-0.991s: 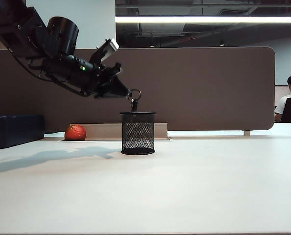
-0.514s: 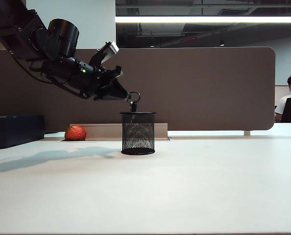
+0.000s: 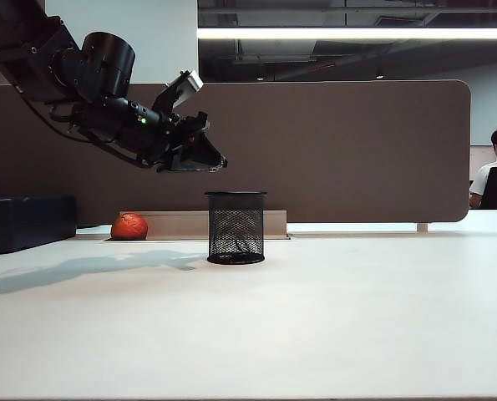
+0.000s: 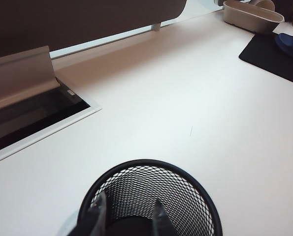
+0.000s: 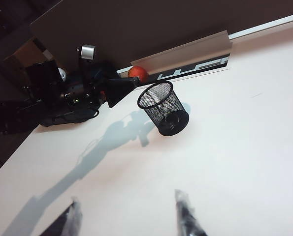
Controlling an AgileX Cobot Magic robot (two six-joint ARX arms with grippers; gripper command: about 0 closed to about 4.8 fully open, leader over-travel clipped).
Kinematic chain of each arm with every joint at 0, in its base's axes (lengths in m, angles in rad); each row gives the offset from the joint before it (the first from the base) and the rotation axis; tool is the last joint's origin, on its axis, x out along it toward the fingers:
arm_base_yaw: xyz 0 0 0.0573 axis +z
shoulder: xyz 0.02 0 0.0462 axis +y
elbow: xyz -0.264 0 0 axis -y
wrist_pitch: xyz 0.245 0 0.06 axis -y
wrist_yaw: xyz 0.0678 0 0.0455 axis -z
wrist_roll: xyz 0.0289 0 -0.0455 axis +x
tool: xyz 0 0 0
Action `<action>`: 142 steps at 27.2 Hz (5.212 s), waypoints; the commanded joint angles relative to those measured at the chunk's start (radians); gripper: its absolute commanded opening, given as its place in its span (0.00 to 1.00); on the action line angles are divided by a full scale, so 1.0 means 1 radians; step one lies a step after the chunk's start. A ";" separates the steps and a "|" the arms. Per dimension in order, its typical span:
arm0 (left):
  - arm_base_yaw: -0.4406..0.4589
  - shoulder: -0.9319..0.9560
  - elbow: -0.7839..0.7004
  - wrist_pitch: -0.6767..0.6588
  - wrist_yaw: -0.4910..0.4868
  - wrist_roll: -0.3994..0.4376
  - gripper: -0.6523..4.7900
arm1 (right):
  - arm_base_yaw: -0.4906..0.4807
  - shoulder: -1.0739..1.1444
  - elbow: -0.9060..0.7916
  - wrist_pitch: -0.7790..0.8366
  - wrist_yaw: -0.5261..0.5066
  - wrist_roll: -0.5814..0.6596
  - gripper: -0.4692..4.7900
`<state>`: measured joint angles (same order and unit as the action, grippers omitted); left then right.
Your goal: Pick up a bunch of keys from the table, then put them into the black basket.
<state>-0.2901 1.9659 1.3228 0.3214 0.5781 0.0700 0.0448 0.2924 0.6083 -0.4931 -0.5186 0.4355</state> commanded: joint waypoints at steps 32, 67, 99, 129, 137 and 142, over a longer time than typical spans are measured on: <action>0.000 -0.534 0.006 -0.345 -0.565 0.283 0.11 | 0.000 0.000 0.006 0.020 0.103 -0.127 0.46; 0.024 -1.297 -0.414 -0.514 -0.669 0.180 0.11 | -0.001 -0.010 -0.039 0.163 0.364 -0.385 0.07; 0.024 -1.674 -1.143 -0.106 -0.458 0.024 0.11 | 0.000 -0.264 -0.372 0.357 0.438 -0.380 0.07; 0.024 -1.738 -1.307 -0.018 -0.443 -0.019 0.11 | 0.001 -0.291 -0.484 0.423 0.438 -0.393 0.07; 0.024 -1.814 -1.312 -0.078 -0.447 -0.018 0.11 | 0.001 -0.291 -0.565 0.518 0.433 -0.414 0.07; 0.024 -1.891 -1.312 -0.119 -0.466 -0.018 0.11 | 0.001 -0.291 -0.593 0.558 0.430 -0.414 0.07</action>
<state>-0.2657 0.0940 0.0059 0.1963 0.1268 0.0521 0.0448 0.0048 0.0109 0.0326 -0.0898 0.0246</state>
